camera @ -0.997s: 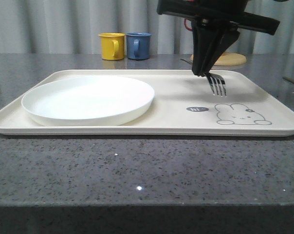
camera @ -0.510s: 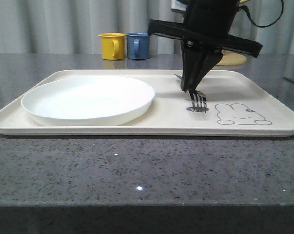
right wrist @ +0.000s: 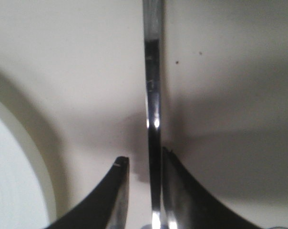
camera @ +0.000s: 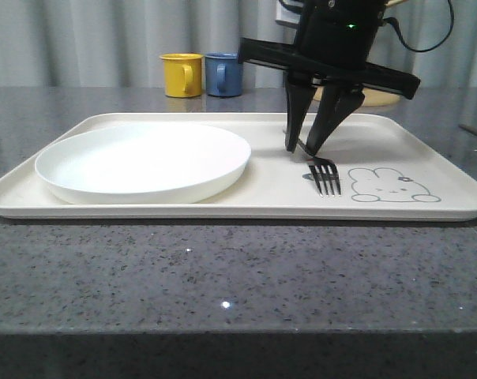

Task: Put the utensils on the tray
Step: 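Lower the fork onto the tray beside the plate and open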

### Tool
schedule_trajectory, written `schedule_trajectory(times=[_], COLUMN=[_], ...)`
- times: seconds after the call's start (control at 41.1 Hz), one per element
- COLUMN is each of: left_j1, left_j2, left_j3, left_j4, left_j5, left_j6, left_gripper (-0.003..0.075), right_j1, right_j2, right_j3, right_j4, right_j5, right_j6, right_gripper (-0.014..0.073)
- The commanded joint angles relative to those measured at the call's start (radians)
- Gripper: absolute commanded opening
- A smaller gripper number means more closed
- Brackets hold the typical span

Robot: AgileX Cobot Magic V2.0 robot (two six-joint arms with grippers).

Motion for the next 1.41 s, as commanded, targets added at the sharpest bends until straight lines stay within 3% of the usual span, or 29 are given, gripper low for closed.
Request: schedule_trajectory(times=[0.0, 0.316, 0.632, 0.802, 1.386], left_j1=[-0.007, -0.007, -0.007, -0.007, -0.007], left_j2=[0.002, 0.002, 0.002, 0.002, 0.002], left_j3=[-0.024, -0.024, -0.024, -0.024, -0.024], left_j4=[-0.004, -0.004, -0.004, -0.004, -0.004], left_j5=[-0.07, -0.07, -0.07, -0.07, -0.07], left_j6=[-0.009, -0.009, -0.009, -0.009, -0.009], left_gripper=[0.0422, 0.0422, 0.0422, 0.0422, 0.0422], right_j1=[-0.002, -0.04, -0.347, -0.459, -0.482], right_j2=[-0.088, -0.257, -0.324, -0.288, -0.154], right_j3=[-0.034, 0.001, 0.104, 0.11, 0.11], right_j4=[-0.021, -0.142, -0.136, -0.136, -0.185], right_j5=[-0.023, 0.123, 0.188, 0.188, 0.147], right_j6=[-0.036, -0.245, -0.382, -0.413, -0.474], right_gripper=[0.0219, 0.0219, 0.0219, 0.0219, 0.0219])
